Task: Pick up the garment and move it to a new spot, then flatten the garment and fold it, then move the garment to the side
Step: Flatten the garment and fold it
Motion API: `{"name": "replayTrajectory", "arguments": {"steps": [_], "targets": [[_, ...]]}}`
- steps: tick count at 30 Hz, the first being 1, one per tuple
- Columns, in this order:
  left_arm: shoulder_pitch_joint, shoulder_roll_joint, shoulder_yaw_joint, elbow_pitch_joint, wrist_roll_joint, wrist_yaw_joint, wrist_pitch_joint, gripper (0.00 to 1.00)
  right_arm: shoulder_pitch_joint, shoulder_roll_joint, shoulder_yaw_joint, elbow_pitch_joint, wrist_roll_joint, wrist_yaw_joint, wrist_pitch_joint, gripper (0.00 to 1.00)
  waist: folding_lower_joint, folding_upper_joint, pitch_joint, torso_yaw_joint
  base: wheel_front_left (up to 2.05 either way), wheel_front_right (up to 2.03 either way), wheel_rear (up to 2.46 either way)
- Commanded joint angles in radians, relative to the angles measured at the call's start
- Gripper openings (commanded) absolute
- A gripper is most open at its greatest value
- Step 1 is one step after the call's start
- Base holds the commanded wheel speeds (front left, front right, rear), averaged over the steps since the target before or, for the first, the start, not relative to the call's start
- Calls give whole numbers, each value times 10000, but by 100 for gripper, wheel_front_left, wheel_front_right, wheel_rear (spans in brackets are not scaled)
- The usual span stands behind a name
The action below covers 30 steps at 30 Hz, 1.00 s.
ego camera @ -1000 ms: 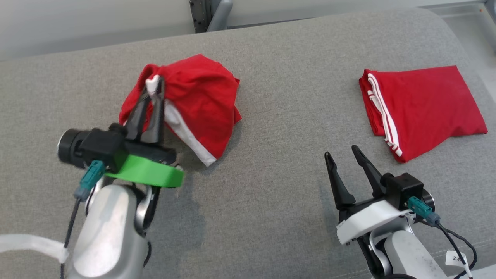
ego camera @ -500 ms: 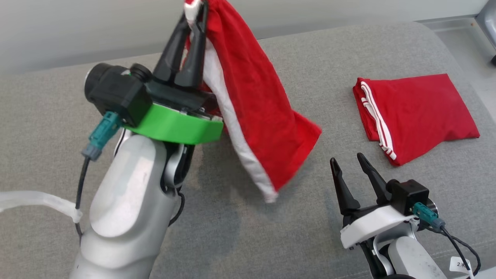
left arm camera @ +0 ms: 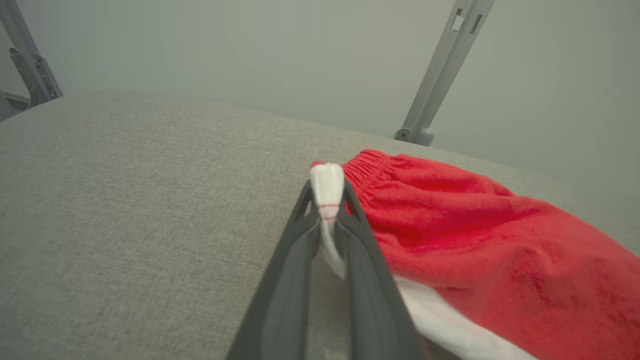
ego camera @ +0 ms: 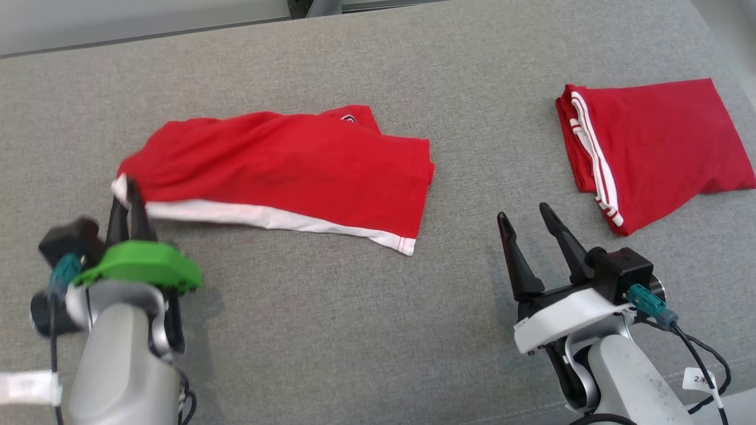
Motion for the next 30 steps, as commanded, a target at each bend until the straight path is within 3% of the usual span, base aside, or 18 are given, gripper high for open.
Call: {"name": "replayTrajectory", "arguments": {"steps": [1,2,3,4,15,24,30], "targets": [[251,49,248,46,117,31,4,0,-4,-38,-47,22,-93,-17,-18,100,0,0,-27,41,0,0,0],[496,38,489,172,180,7,6,13,9,-35,-68,50,-121,-17,-18,100,0,0,-70,76,0,0,0],[688,20,720,214,260,-13,6,52,30,-35,-71,59,-163,-17,-18,100,0,0,-126,112,0,0,0],[846,-9,958,207,307,-34,6,100,57,-34,-66,65,-179,-17,-18,100,0,0,-177,153,0,0,0],[2289,-311,1751,-1407,1892,-569,4,100,304,-37,158,192,-178,-17,-18,100,0,0,-940,429,0,0,0],[3929,-382,1249,-2717,2480,-891,6,100,854,-36,135,213,-440,-17,-18,100,0,0,-1878,399,0,0,0],[5026,-372,833,-3183,2540,-815,6,100,1379,-36,96,184,-593,-17,-18,100,0,0,-2302,513,0,0,0]]}}
